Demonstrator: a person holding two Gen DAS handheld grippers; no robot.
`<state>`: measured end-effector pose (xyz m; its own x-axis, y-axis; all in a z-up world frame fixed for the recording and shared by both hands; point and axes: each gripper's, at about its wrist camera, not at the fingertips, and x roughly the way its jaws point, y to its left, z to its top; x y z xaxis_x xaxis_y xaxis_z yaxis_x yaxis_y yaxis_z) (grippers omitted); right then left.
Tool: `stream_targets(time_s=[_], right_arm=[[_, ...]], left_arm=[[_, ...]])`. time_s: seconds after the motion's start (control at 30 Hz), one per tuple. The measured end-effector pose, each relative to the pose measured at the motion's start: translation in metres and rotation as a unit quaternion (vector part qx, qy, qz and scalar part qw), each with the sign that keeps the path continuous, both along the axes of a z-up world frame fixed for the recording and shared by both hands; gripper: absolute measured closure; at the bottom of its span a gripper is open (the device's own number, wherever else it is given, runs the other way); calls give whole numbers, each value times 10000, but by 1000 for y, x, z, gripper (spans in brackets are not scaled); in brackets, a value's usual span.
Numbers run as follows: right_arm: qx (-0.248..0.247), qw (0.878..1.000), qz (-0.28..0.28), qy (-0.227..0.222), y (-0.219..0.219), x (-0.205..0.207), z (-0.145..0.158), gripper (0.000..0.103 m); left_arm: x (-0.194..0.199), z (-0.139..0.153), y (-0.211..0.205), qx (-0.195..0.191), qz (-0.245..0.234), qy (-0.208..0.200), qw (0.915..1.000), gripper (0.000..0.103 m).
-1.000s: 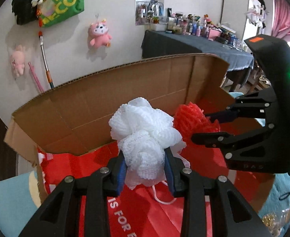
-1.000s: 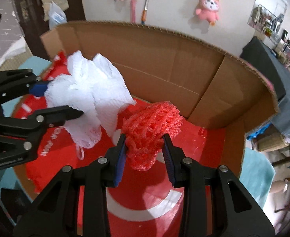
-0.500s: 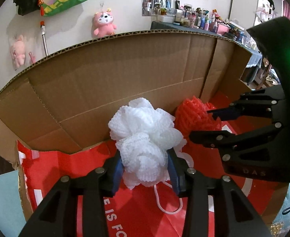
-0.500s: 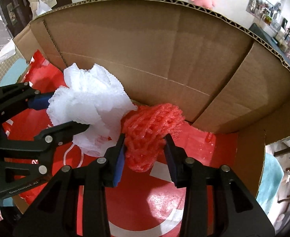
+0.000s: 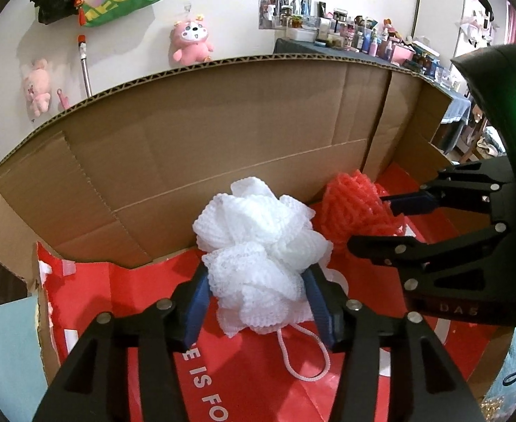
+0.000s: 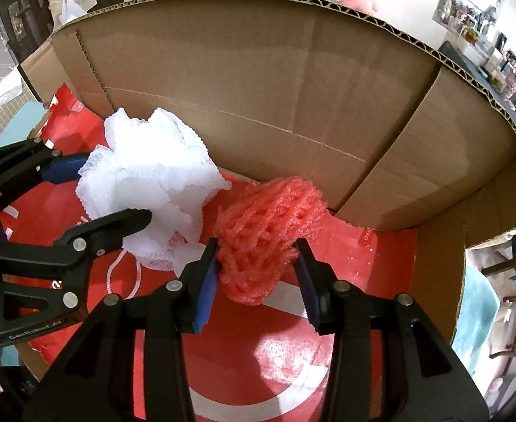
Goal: Organize soft objects
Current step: 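Open both tools to drop the white and red poufs into the box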
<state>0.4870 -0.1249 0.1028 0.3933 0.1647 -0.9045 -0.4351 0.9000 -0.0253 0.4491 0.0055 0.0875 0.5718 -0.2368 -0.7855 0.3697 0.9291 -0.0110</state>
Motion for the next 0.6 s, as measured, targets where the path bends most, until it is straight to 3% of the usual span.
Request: stream_targets(time_s=[0.3, 0.53, 0.6], right_arm=[[-59, 9999, -146, -35, -2, 1, 1, 49], [-46, 9996, -255, -131, -12, -2, 12, 47], [-17, 9994, -285, -189, -15, -5, 19, 41]], left_arm=[[-4, 5, 4, 39, 90, -123, 9999, 31], [-16, 25, 13, -78, 258, -312, 9991, 21], [-23, 33, 14, -85, 289, -412, 9987, 17]])
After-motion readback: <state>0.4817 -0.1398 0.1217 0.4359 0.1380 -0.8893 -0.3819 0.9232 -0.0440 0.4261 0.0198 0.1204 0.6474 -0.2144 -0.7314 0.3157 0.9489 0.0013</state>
